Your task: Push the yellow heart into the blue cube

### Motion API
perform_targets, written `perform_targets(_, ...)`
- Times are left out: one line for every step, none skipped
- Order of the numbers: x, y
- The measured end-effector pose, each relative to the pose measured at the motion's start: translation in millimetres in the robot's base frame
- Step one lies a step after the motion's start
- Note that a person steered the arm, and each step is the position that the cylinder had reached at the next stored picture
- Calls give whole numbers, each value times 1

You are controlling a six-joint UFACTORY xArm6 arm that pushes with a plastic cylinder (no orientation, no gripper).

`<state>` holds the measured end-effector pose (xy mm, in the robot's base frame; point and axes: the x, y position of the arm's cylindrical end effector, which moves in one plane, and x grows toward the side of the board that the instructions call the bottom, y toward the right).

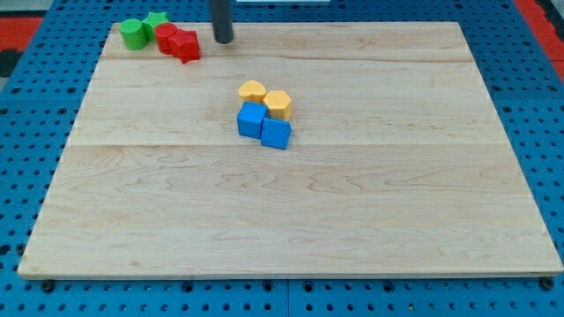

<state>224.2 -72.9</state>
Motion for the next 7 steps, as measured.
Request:
perform_targets(26,20)
perform_targets(36,43)
perform_targets(65,42)
perform_targets(75,42)
perform_targets(122,-3)
perform_targets(154,-80)
perform_targets(165,-178)
